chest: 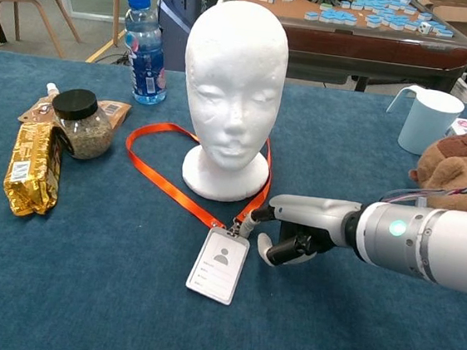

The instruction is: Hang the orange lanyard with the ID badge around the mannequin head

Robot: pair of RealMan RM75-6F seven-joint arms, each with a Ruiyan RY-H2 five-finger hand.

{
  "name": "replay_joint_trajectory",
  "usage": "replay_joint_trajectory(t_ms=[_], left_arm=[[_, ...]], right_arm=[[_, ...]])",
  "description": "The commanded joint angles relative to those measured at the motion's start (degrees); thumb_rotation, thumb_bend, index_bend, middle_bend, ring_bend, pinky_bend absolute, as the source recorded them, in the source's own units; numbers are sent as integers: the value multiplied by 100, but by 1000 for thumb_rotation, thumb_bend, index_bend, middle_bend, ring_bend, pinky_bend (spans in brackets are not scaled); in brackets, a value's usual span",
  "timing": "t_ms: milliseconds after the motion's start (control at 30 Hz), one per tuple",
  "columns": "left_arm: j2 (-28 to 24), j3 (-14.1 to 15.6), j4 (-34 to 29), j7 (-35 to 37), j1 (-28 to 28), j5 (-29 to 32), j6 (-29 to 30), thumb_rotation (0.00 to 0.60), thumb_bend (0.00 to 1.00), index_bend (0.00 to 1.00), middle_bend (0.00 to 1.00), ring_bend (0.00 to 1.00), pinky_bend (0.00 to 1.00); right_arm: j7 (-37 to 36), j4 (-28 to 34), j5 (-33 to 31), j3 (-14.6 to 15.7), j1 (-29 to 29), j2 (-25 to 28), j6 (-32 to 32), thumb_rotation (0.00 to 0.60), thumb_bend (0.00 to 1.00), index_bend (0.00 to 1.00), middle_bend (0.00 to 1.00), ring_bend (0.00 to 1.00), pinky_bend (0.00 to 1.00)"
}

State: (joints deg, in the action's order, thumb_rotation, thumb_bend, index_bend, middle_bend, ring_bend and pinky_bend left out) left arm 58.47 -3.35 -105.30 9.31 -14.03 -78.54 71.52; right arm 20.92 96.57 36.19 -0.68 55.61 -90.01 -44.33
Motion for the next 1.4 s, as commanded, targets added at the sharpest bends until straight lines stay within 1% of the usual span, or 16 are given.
replay_joint_trajectory(t_ms=[33,367,567,700,833,900,1100,1400], left_arm=[[-8,4,15,30,16,-7,14,600,223,0,0,0,112],[-7,11,15,69,40,-47,32,600,223,0,0,0,112],[-3,-2,-33,11,26,-36,20,600,223,0,0,0,112],[-21,0,-68,-16,42,-27,38,600,223,0,0,0,112],[-47,11,-86,-17,73,-36,73,600,223,0,0,0,112],[-53,18,-87,-7,88,-40,86,600,223,0,0,0,112],[-49,43,-60,31,115,-73,97,600,223,0,0,0,112],[-23,59,-19,84,122,-120,85,600,223,0,0,0,112]], right_arm=[[-19,161,124,24,-72,103,-117,406,755,74,1000,1000,1000],[-164,1025,780,164,-412,763,-424,404,754,74,1000,1000,1000],[-223,1231,970,75,-365,779,-263,403,754,74,1000,1000,1000],[-148,1187,864,-22,-151,582,-23,397,753,74,1000,1000,1000],[36,1102,564,-91,126,410,103,358,753,74,1000,1000,1000],[154,1086,372,-100,280,351,135,349,753,74,1000,1000,1000],[481,1092,-156,39,662,263,168,325,754,74,1000,1000,1000],[669,1168,-513,223,920,231,34,318,755,114,1000,1000,1000]])
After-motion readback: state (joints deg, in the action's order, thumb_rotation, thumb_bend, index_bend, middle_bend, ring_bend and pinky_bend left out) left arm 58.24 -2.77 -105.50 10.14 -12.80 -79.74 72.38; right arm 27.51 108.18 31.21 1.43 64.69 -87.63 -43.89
